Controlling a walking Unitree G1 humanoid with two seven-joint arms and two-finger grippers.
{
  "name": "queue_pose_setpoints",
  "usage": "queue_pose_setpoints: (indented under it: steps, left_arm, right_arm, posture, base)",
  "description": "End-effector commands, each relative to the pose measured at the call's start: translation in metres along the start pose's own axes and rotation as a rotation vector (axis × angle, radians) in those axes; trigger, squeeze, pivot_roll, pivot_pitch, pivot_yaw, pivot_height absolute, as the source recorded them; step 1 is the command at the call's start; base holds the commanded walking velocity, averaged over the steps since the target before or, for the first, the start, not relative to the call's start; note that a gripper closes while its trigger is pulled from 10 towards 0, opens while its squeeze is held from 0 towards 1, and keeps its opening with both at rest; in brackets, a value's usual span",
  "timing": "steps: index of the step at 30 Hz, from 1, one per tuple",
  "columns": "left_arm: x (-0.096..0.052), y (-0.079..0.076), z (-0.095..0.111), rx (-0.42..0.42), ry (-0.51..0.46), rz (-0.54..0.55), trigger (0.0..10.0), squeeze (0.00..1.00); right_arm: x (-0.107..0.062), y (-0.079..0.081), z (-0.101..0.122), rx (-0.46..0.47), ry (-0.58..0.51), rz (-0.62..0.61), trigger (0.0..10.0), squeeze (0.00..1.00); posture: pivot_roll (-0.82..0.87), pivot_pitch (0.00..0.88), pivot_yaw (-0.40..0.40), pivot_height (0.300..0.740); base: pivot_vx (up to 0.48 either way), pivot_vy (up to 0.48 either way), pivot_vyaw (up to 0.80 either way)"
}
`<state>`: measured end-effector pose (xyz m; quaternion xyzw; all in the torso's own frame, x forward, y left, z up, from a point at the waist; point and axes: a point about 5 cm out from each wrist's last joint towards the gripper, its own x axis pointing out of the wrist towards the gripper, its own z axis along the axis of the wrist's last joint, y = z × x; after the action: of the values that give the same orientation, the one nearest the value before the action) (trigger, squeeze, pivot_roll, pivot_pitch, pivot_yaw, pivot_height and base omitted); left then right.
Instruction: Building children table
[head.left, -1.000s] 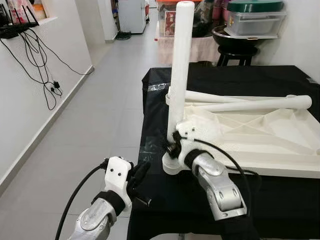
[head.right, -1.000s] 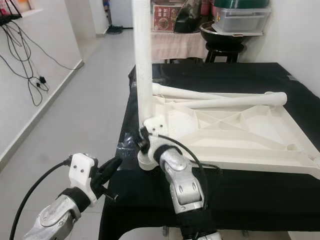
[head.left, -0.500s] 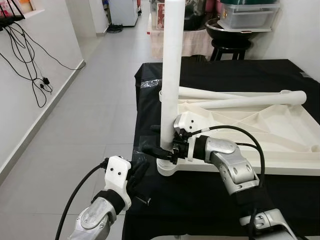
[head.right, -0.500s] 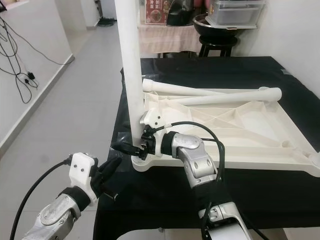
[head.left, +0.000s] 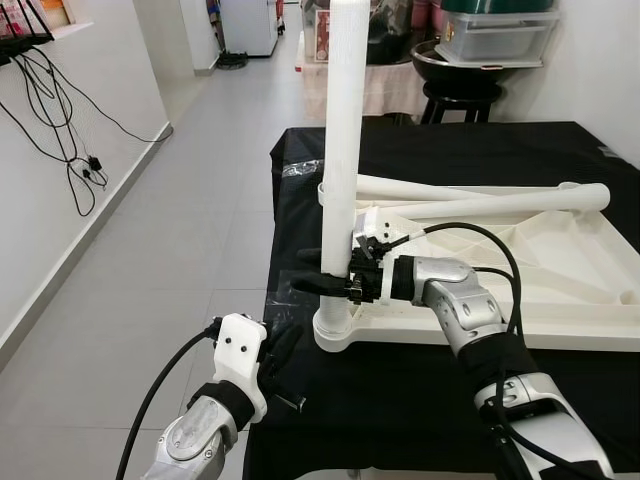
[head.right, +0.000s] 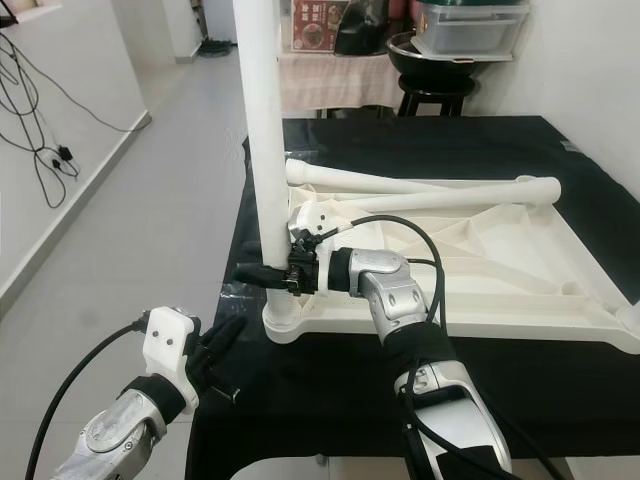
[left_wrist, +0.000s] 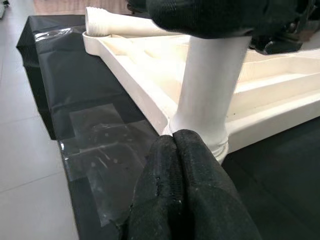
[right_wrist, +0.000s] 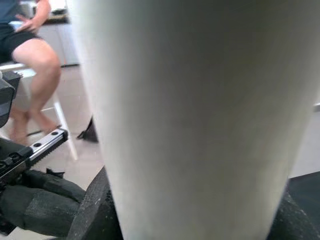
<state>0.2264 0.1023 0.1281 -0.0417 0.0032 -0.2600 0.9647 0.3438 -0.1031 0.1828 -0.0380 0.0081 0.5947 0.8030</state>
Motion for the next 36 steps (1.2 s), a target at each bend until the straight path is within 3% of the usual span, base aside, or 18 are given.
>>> queue_pose_setpoints:
  steps: [1, 6, 7, 8, 10, 11, 16, 20, 21, 22, 23, 24, 27, 32, 33, 36]
  left_arm:
    - [-0.001, 0.001, -0.002, 0.002, 0.007, 0.008, 10.0, 0.0]
    - [-0.001, 0.002, -0.001, 0.002, 0.006, 0.008, 10.0, 0.0]
    - [-0.002, 0.004, -0.001, 0.004, 0.007, 0.01, 10.0, 0.0]
    - [-0.003, 0.006, 0.0, 0.006, 0.006, 0.012, 10.0, 0.0]
    - [-0.003, 0.006, 0.0, 0.006, 0.006, 0.012, 10.0, 0.0]
    - [-0.003, 0.007, 0.0, 0.006, 0.006, 0.013, 10.0, 0.0]
    - [-0.002, 0.009, 0.0, 0.009, 0.012, 0.003, 10.0, 0.0]
    - [-0.002, 0.008, 0.0, 0.009, 0.014, -0.001, 10.0, 0.0]
    - [-0.003, 0.008, 0.0, 0.009, 0.01, 0.01, 10.0, 0.0]
    - [-0.003, 0.008, 0.0, 0.009, 0.01, 0.01, 10.0, 0.0]
    - [-0.003, 0.009, 0.0, 0.009, 0.008, 0.014, 10.0, 0.0]
    - [-0.002, 0.009, 0.0, 0.009, 0.008, 0.016, 10.0, 0.0]
    - [-0.002, 0.008, 0.0, 0.007, 0.008, 0.014, 10.0, 0.0]
    - [-0.002, 0.008, 0.0, 0.006, 0.008, 0.012, 10.0, 0.0]
    - [-0.002, 0.007, -0.001, 0.004, 0.008, 0.009, 10.0, 0.0]
    - [-0.001, 0.006, 0.0, 0.002, 0.007, 0.009, 10.0, 0.0]
  right_arm:
    - [-0.001, 0.005, -0.008, 0.024, 0.002, -0.028, 0.0, 0.0]
    - [-0.005, 0.011, -0.022, 0.035, 0.053, -0.167, 0.0, 0.0]
    - [-0.004, 0.01, -0.034, 0.073, 0.07, -0.473, 0.0, 0.0]
    - [-0.007, 0.027, -0.053, 0.131, 0.126, -0.801, 0.0, 0.0]
    - [-0.007, 0.027, -0.053, 0.131, 0.126, -0.801, 0.0, 0.0]
    - [-0.008, 0.04, -0.059, 0.148, 0.149, -0.844, 0.0, 0.0]
    - [-0.013, 0.032, -0.048, 0.053, 0.167, -0.89, 0.0, 0.0]
    - [-0.011, 0.035, -0.049, 0.045, 0.187, -0.865, 0.0, 0.0]
    - [-0.009, 0.032, -0.047, 0.05, 0.183, -0.843, 10.0, 0.0]
    - [-0.009, 0.032, -0.047, 0.05, 0.183, -0.843, 10.0, 0.0]
    - [-0.005, 0.033, -0.04, 0.081, 0.144, -0.802, 10.0, 1.0]
    - [-0.002, 0.034, -0.036, 0.104, 0.115, -0.774, 10.0, 1.0]
    - [0.013, 0.044, -0.011, 0.098, 0.007, -0.487, 10.0, 1.0]
    - [0.013, 0.043, 0.001, 0.061, -0.032, -0.401, 10.0, 1.0]
    - [0.009, 0.039, 0.005, -0.016, -0.003, -0.221, 10.0, 0.0]
    - [0.005, 0.031, -0.007, -0.071, 0.122, -0.102, 10.0, 0.0]
  posture:
    - [0.01, 0.039, -0.012, 0.74]
    - [0.01, 0.041, -0.015, 0.74]
    - [0.0, 0.046, -0.012, 0.74]
    - [0.0, 0.054, -0.002, 0.74]
    - [0.0, 0.054, -0.002, 0.74]
    - [0.0, 0.054, -0.002, 0.74]
    - [-0.01, 0.042, 0.002, 0.74]
    - [-0.01, 0.042, 0.003, 0.74]
    - [0.0, 0.042, 0.001, 0.74]
    - [0.0, 0.042, 0.001, 0.74]
    - [0.0, 0.04, 0.001, 0.74]
    - [0.0, 0.04, 0.0, 0.74]
    - [0.0, 0.039, 0.003, 0.74]
    - [0.0, 0.037, 0.003, 0.74]
    - [0.01, 0.036, 0.0, 0.74]
    - [0.01, 0.037, -0.005, 0.74]
  base:
    - [0.0, 0.0, 0.0]
    - [0.0, 0.0, 0.0]
    - [0.0, 0.0, 0.0]
    - [0.0, 0.0, 0.0]
    - [0.0, 0.0, 0.0]
    - [0.0, 0.0, 0.0]
    - [0.0, 0.0, 0.0]
    - [0.0, 0.0, 0.0]
    - [0.0, 0.0, 0.0]
    - [0.0, 0.0, 0.0]
    - [0.0, 0.0, 0.0]
    - [0.0, 0.0, 0.0]
    - [0.0, 0.0, 0.0]
    - [0.0, 0.0, 0.0]
    - [0.0, 0.0, 0.0]
    - [0.0, 0.0, 0.0]
